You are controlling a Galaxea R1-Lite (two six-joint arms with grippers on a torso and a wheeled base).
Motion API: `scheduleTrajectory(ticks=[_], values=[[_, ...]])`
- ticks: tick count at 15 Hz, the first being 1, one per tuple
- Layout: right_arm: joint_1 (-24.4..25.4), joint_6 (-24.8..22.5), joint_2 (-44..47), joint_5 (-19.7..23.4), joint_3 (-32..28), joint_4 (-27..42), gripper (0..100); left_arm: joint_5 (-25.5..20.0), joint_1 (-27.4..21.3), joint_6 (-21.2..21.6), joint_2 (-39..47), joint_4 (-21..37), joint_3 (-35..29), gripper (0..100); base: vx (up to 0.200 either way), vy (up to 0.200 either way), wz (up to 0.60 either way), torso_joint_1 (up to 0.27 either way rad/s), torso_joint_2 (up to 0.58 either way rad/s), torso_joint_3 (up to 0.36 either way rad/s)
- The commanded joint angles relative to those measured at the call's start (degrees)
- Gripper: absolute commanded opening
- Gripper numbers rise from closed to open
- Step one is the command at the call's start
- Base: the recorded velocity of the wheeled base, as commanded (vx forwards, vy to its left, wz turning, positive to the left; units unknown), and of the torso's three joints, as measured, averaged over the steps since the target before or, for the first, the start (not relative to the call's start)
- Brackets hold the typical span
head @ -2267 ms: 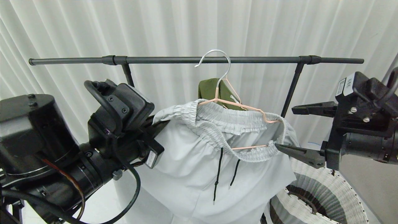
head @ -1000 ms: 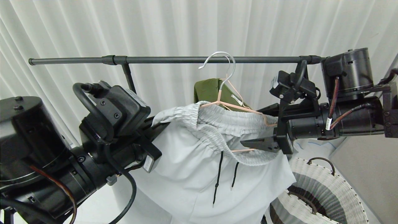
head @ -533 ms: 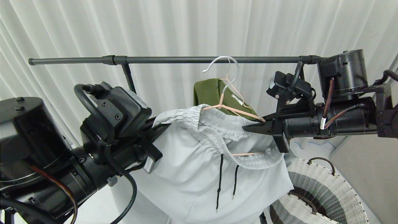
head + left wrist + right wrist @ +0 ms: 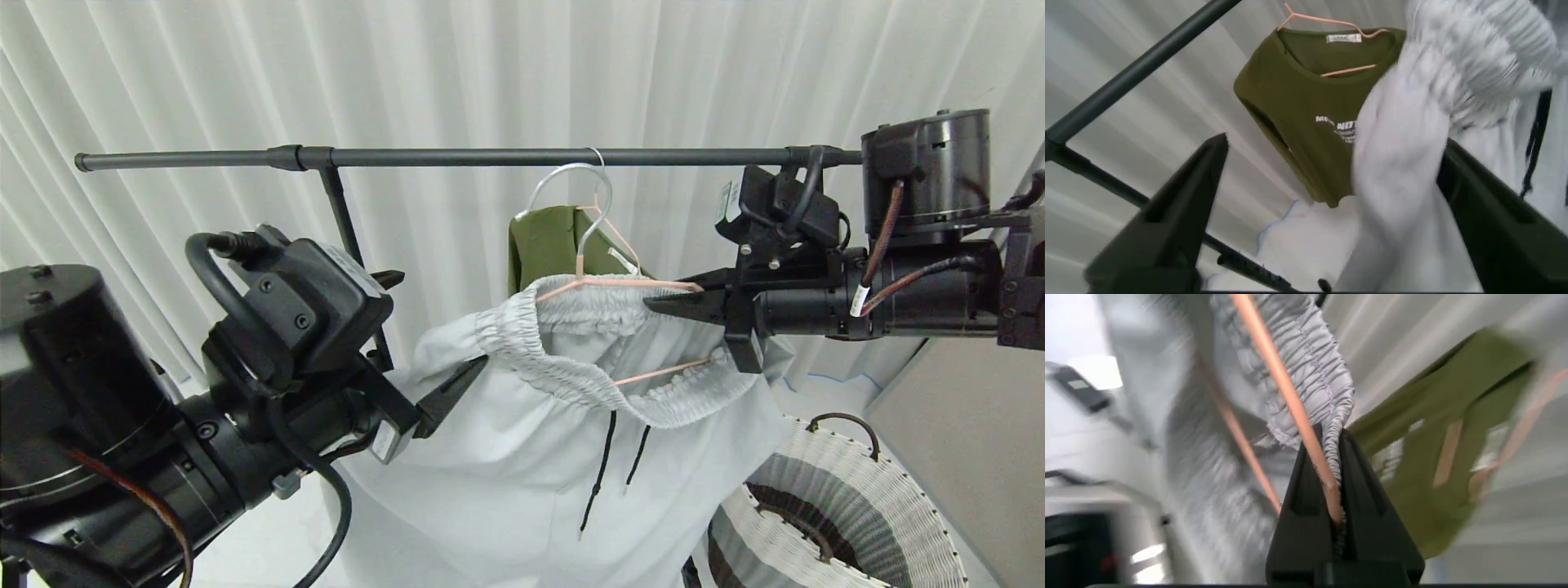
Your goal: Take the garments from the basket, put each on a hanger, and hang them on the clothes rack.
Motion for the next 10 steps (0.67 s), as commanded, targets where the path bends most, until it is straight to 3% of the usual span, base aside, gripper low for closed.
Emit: scheduleTrajectory(ticks=[1, 10], values=[[-0.61, -0.08, -1.14, -0.01, -0.02, -0.69, 0, 0.02, 0.02, 0.03, -1.7, 0.13, 1.7, 100, 0.0, 0.0, 0.0, 0.0, 0.0, 0.0], [-5.36, 0.19, -4.65, -0.1, 0.07, -0.87, 0, 0.11, 0.46, -0.5, -5.39, 0.13, 7.24, 100, 0.0, 0.0, 0.0, 0.0, 0.0, 0.0]])
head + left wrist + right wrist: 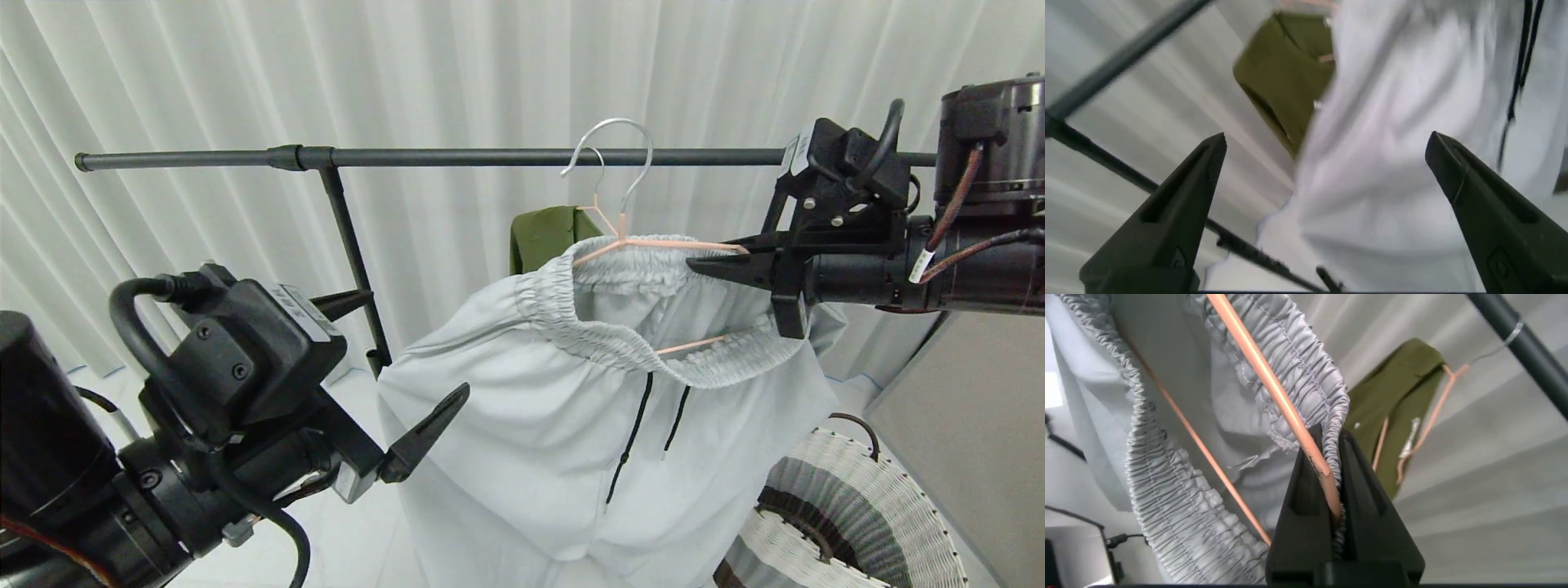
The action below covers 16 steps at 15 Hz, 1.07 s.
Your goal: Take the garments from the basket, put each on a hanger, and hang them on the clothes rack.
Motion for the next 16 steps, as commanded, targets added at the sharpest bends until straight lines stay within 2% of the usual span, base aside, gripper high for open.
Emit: scheduleTrajectory(ticks=[1, 5, 9, 14, 16], values=[[-0.32, 0.01, -1.46, 0.03, 0.01, -0.01, 0, 0.06, 1.38, -0.26, -1.8, 0.02, 4.87, 100, 0.0, 0.0, 0.0, 0.0, 0.0, 0.0], [-0.85, 0.1, -2.6, 0.03, 0.27, -0.01, 0, 0.06, 7.0, -1.14, -3.9, 0.02, 11.81, 100, 0.0, 0.0, 0.0, 0.0, 0.0, 0.0], [-0.76, 0.1, -3.92, 0.12, 0.27, 0.07, 0, 0.06, 11.22, -11.07, -0.83, 0.02, 13.22, 100, 0.0, 0.0, 0.0, 0.0, 0.0, 0.0], [0.64, 0.28, -5.59, 0.21, 0.36, 0.07, 0, -0.47, 11.13, -11.59, 2.51, 0.02, 11.46, 100, 0.0, 0.0, 0.0, 0.0, 0.0, 0.0], [1.35, 0.45, -5.77, 0.21, 0.36, 0.07, 0, -3.46, 11.22, -11.42, 2.95, 0.02, 9.71, 100, 0.0, 0.0, 0.0, 0.0, 0.0, 0.0]])
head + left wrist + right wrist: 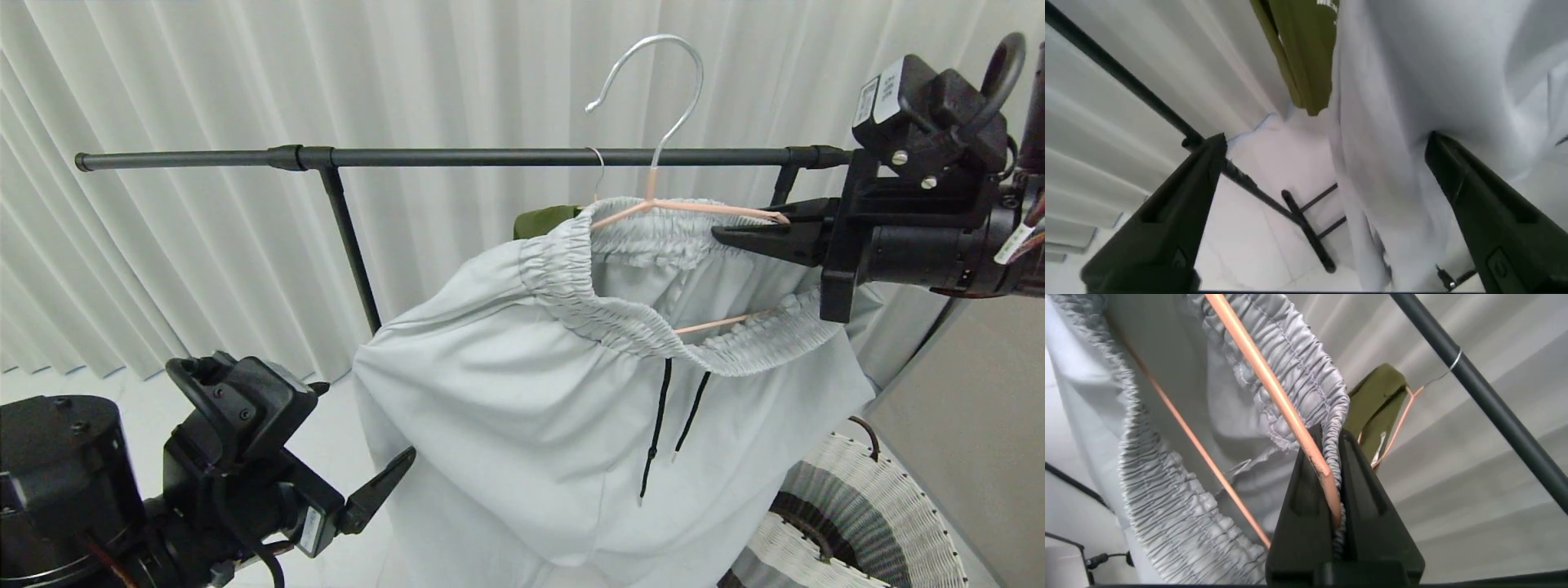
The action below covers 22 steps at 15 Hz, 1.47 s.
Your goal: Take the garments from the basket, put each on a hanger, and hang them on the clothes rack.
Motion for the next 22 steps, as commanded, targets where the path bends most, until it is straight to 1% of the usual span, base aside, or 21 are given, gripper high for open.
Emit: scheduleTrajectory(ticks=[1, 4, 7, 9, 11, 15, 16, 17, 18, 19, 20, 22], values=[[0.34, 0.04, -0.41, 0.01, -0.02, -0.04, 0, -0.36, 0.01, 0.12, 1.33, -0.03, -1.0, 0, 0.0, 0.0, 0.0, 0.0, 0.0, 0.0], [0.16, 0.13, -0.85, -0.16, 0.07, -0.04, 0, -0.18, 0.44, 0.2, 1.33, -0.03, -0.04, 0, 0.0, 0.0, 0.0, 0.0, 0.0, 0.0], [-1.16, 0.22, -0.85, -0.16, 0.07, -0.04, 0, 0.96, 5.01, 0.56, 1.33, -0.03, 1.9, 0, 0.0, 0.0, 0.0, 0.0, 0.0, 0.0], [-2.04, 1.01, -0.85, -0.16, -0.19, -0.04, 0, 2.28, 7.04, 1.96, 0.63, -0.03, 4.62, 0, 0.0, 0.0, 0.0, 0.0, 0.0, 0.0], [-2.13, 1.98, -1.12, -0.25, -0.1, -0.04, 0, 2.63, 7.21, 3.63, -0.34, -0.03, 5.76, 0, 0.0, 0.0, 0.0, 0.0, 0.0, 0.0], [-2.13, 2.42, -1.2, -0.25, 0.07, -0.04, 0, 2.63, 7.04, 4.69, -0.42, -0.03, 4.62, 0, 0.0, 0.0, 0.0, 0.0, 0.0, 0.0], [-2.13, 2.42, -1.2, -0.34, 0.16, -0.04, 0, 2.63, 7.04, 5.04, -0.69, -0.03, 4.62, 100, 0.0, 0.0, 0.0, 0.0, 0.0, 0.0], [-2.13, 2.42, -1.29, -0.6, 0.34, -0.04, 0, 2.54, 7.04, 5.04, -1.04, -0.03, 4.62, 100, 0.0, 0.0, 0.0, 0.0, 0.0, 0.0], [-2.13, 2.5, -1.82, -2.71, 0.69, 0.05, 0, 2.54, 7.04, 5.04, -1.83, -0.03, 4.71, 100, 0.0, 0.0, 0.0, 0.0, 0.0, 0.0], [-2.13, 2.94, -2.0, -3.85, 1.3, -0.04, 0, 2.54, 7.04, 4.86, -2.27, -0.03, 4.71, 100, 0.0, 0.0, 0.0, 0.0, 0.0, 0.0], [-2.13, 3.91, -2.35, -4.38, 1.74, -0.04, 0, 2.54, 7.12, 4.69, -3.15, -0.03, 4.8, 100, 0.0, 0.0, 0.0, 0.0, 0.0, 0.0], [-2.83, 4.35, -2.44, -5.61, 1.83, -0.04, 0, 2.54, 7.21, 4.51, -5.34, -0.03, 4.27, 100, 0.0, 0.0, 0.0, 0.0, 0.0, 0.0]])
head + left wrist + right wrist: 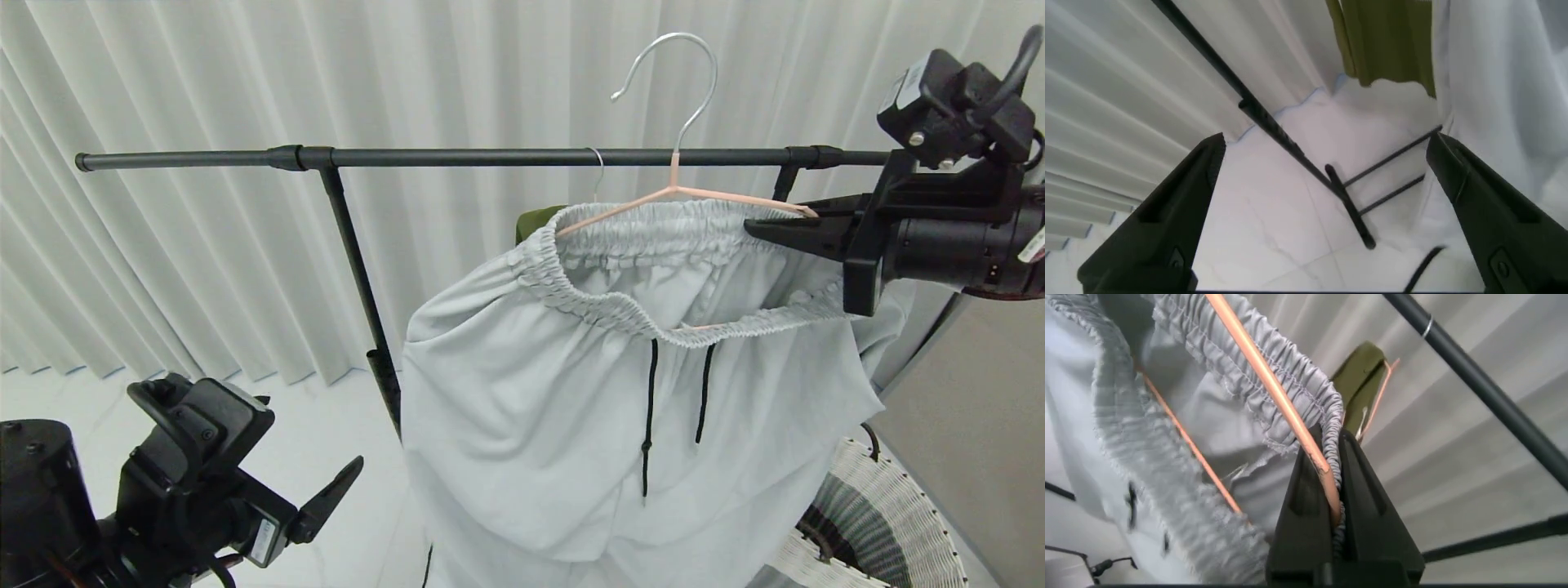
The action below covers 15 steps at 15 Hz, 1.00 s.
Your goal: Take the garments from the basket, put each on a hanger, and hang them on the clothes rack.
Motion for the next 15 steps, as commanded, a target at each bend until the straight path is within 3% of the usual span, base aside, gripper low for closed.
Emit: scheduleTrajectory(ticks=[1, 7, 13, 15], values=[[-0.82, 0.0, -0.14, -0.78, 0.06, 0.1, 0, 0.06, 0.13, -0.04, -2.79, -0.07, -0.63, 100, 0.0, 0.0, 0.0, 0.0, 0.0, 0.0], [-1.52, 0.0, 0.12, -4.83, 0.5, 0.63, 0, 0.15, 3.56, -3.73, -5.6, -0.07, -1.86, 100, 0.0, 0.0, 0.0, 0.0, 0.0, 0.0], [-1.61, 0.08, 0.47, -9.92, 0.94, 0.8, 0, 0.15, 6.64, -3.46, -4.64, -0.07, -2.56, 100, 0.0, 0.0, 0.0, 0.0, 0.0, 0.0], [-1.61, 0.17, 0.12, -13.62, 1.38, 2.91, 0, 0.15, 7.87, -3.2, -4.81, -0.07, -2.56, 100, 0.0, 0.0, 0.0, 0.0, 0.0, 0.0]])
